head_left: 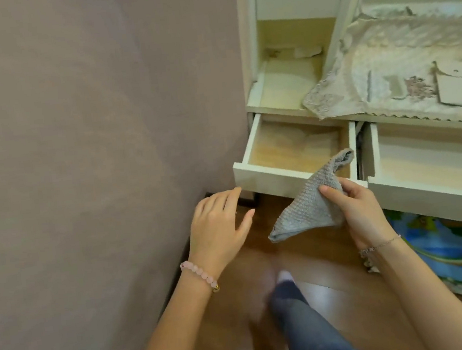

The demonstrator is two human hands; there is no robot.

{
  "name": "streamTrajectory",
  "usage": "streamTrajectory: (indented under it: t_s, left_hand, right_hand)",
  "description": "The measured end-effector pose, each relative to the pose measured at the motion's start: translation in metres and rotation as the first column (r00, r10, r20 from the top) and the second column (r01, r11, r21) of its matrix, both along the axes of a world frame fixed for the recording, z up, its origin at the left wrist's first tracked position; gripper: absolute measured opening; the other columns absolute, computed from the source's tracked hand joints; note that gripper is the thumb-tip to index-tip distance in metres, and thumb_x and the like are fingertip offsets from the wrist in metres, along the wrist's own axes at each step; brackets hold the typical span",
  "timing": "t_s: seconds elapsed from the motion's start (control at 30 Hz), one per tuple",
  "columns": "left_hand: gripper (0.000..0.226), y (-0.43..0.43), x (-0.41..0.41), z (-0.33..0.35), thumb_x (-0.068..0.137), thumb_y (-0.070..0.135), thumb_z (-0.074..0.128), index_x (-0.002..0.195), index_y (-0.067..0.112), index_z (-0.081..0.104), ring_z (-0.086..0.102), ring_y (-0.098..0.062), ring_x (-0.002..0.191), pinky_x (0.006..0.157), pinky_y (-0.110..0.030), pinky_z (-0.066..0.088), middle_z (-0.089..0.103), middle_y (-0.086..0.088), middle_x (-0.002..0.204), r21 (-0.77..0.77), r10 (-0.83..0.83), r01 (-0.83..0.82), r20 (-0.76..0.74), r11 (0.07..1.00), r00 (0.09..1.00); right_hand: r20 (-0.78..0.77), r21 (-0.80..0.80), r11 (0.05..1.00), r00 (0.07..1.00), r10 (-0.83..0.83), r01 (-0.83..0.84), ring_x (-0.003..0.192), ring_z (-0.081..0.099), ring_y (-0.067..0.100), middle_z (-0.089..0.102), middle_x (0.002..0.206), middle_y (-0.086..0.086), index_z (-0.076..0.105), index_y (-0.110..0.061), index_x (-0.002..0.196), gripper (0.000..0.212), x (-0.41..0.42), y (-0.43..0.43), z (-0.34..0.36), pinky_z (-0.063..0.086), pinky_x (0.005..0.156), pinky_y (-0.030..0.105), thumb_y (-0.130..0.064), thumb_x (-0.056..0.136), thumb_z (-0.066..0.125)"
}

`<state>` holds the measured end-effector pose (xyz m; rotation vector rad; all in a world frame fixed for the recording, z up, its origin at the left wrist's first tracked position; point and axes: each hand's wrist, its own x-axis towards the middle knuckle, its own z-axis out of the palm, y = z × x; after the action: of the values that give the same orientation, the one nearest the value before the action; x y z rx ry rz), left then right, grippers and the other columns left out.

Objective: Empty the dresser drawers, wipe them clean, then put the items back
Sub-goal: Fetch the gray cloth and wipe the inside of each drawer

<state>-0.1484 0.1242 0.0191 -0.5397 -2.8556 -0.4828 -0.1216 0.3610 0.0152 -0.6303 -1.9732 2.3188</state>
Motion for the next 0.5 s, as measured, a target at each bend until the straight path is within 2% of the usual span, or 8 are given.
streamTrajectory:
  t_s: [0.2, 0.4, 0.5]
  left_hand:
    - [0.045, 0.044, -0.096, -0.013, 0.091, 0.04, 0.052, 0.127, 0.013, 0.054, 0.057, -0.018, 0.113, 0.098, -0.033, 0.04, 0.062, -0.002, 0.122, -0.033, -0.064, 0.066, 0.066, 0.997, 0.996]
    - [0.047, 0.089, -0.185, -0.032, 0.092, 0.042, 0.05, 0.129, 0.013, 0.052, 0.055, -0.02, 0.115, 0.099, -0.035, 0.038, 0.06, -0.003, 0.124, -0.076, -0.106, 0.119, 0.163, 0.99, 0.981]
    - [0.046, 0.103, -0.214, -0.043, 0.092, 0.04, 0.05, 0.128, 0.012, 0.052, 0.056, -0.021, 0.114, 0.098, -0.035, 0.038, 0.061, -0.005, 0.123, -0.077, -0.128, 0.147, 0.212, 0.986, 0.969]
  right_hand:
    - [0.048, -0.013, 0.998, 0.997, -0.059, 0.06, 0.089, 0.069, 0.019, 0.073, 0.097, 0.006, 0.068, -0.016, 0.103, 0.017, -0.077, 0.042, -0.014, 0.055, 0.072, 0.026, -0.014, 0.088, 0.06]
    - [0.146, 0.042, 0.994, 0.983, -0.107, 0.102, 0.085, 0.067, 0.016, 0.071, 0.094, 0.001, 0.066, -0.018, 0.105, 0.018, -0.148, 0.083, -0.032, 0.05, 0.061, 0.024, -0.016, 0.088, 0.059]
    - [0.196, 0.09, 0.988, 0.97, -0.143, 0.128, 0.088, 0.065, 0.018, 0.069, 0.097, 0.004, 0.066, -0.017, 0.104, 0.016, -0.171, 0.098, -0.045, 0.053, 0.07, 0.028, -0.015, 0.089, 0.059]
